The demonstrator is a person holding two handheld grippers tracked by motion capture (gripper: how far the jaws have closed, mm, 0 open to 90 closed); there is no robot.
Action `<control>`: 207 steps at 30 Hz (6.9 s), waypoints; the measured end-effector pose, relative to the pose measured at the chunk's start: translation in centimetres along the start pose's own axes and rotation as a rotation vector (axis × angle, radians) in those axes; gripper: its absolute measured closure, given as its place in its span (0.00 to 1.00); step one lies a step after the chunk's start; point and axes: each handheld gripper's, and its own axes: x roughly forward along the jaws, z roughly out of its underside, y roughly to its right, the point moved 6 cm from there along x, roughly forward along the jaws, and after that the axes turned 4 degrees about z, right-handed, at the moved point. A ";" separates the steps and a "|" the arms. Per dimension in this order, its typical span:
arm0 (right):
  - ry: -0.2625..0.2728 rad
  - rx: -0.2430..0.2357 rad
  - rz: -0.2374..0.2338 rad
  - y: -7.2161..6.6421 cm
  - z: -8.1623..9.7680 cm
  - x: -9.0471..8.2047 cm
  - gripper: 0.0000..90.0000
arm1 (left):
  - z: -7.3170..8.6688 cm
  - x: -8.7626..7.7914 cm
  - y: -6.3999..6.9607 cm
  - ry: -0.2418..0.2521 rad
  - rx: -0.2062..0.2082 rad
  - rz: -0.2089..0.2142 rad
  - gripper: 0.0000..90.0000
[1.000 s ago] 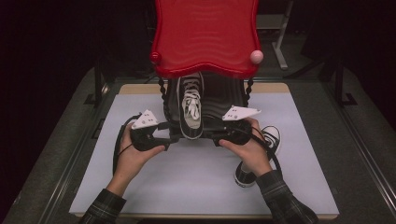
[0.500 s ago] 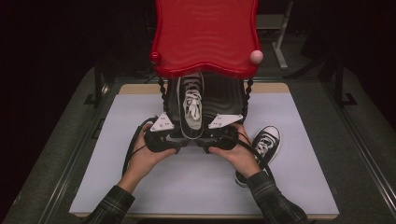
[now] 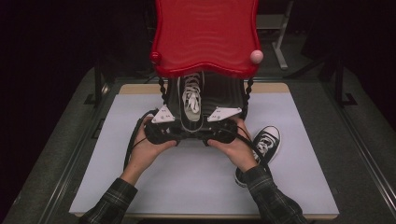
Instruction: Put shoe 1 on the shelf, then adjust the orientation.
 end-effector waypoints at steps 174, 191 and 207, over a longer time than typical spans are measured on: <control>0.008 0.214 -0.082 -3.9 7.5 -6.4 0.73 | 2.2 1.1 9.9 0.012 -0.036 0.207 0.48; -0.055 0.204 -0.127 -3.9 8.4 -4.9 0.84 | 4.1 2.0 9.7 -0.043 -0.081 0.308 0.86; -0.042 0.180 -0.181 -4.6 7.9 -6.3 0.95 | 3.5 0.4 9.8 -0.024 -0.101 0.350 0.96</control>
